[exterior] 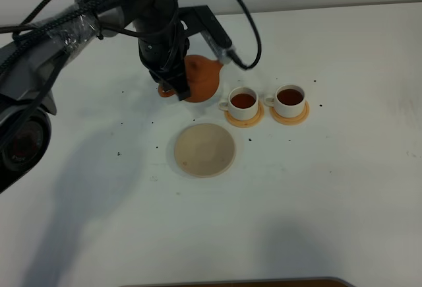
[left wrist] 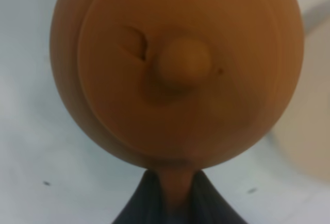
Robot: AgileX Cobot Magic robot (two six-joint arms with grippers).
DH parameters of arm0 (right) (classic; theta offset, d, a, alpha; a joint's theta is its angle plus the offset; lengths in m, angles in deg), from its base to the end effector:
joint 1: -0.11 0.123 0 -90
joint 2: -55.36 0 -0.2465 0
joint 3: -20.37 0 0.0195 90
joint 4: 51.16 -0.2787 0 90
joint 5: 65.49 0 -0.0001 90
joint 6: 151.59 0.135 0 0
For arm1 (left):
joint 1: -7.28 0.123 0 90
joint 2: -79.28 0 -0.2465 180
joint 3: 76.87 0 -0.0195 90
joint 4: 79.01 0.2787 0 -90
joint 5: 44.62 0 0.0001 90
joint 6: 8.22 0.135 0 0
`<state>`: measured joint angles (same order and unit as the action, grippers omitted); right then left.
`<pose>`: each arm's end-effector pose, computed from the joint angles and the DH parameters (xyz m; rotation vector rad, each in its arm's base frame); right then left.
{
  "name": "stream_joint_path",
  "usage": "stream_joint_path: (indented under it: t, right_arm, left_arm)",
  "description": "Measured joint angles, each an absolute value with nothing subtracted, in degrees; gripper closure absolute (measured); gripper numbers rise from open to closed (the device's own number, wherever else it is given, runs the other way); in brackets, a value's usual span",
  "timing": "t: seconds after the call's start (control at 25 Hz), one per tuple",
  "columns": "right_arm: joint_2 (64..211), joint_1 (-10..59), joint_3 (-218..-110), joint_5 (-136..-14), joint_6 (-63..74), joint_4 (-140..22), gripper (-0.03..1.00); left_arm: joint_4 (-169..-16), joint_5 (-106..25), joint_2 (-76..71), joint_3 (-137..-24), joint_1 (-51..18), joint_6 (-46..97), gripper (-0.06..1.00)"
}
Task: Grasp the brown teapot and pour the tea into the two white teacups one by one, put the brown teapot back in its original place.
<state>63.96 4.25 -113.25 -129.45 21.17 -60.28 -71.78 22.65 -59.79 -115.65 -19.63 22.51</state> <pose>0.0889 0.0257 0.2716 -0.2201 2.0573 0.1579 0.4468 -0.2092 0.1230 1.4551 2.5351 0.1886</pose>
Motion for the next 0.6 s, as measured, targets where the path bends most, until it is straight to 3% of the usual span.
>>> stream_joint_path:
  t: [0.28,0.6]
  right_arm:
    - [64.0,4.2,-113.2,-129.5,21.2,-60.3,0.73]
    - [64.0,4.2,-113.2,-129.5,21.2,-60.3,0.73]
  left_arm:
    - [-76.3,22.6,-55.2,-113.9,-20.5,9.5,0.80]
    - [-78.2,22.6,-48.7,-100.7,-22.9,0.0,0.80]
